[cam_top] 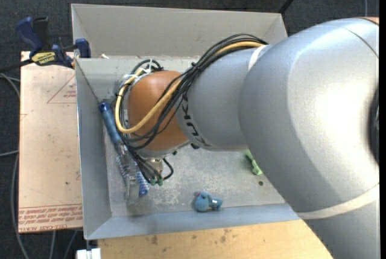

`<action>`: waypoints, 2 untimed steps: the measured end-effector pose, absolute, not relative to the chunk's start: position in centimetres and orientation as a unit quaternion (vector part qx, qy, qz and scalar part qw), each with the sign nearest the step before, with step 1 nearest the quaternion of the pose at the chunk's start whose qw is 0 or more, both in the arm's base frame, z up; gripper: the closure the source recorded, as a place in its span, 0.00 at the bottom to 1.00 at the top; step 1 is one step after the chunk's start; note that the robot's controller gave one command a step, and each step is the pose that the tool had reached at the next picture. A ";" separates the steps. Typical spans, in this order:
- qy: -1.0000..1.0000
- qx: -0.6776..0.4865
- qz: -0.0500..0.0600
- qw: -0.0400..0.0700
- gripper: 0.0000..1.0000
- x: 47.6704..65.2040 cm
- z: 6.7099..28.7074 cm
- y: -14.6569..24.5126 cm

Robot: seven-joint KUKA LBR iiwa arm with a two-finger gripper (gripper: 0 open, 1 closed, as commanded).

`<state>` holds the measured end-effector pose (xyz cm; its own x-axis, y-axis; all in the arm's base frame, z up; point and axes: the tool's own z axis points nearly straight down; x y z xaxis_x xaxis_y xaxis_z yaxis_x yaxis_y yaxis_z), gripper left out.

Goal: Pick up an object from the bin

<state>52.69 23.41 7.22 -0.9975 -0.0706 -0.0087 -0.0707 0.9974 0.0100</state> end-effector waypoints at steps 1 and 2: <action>0.998 -0.059 0.003 0.006 0.00 48.1 7.2 21.9; 1.000 -0.014 0.000 0.001 0.00 51.0 7.0 16.0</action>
Offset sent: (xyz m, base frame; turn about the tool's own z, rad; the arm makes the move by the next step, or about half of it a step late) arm -0.0478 -0.0164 -0.0022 -0.0497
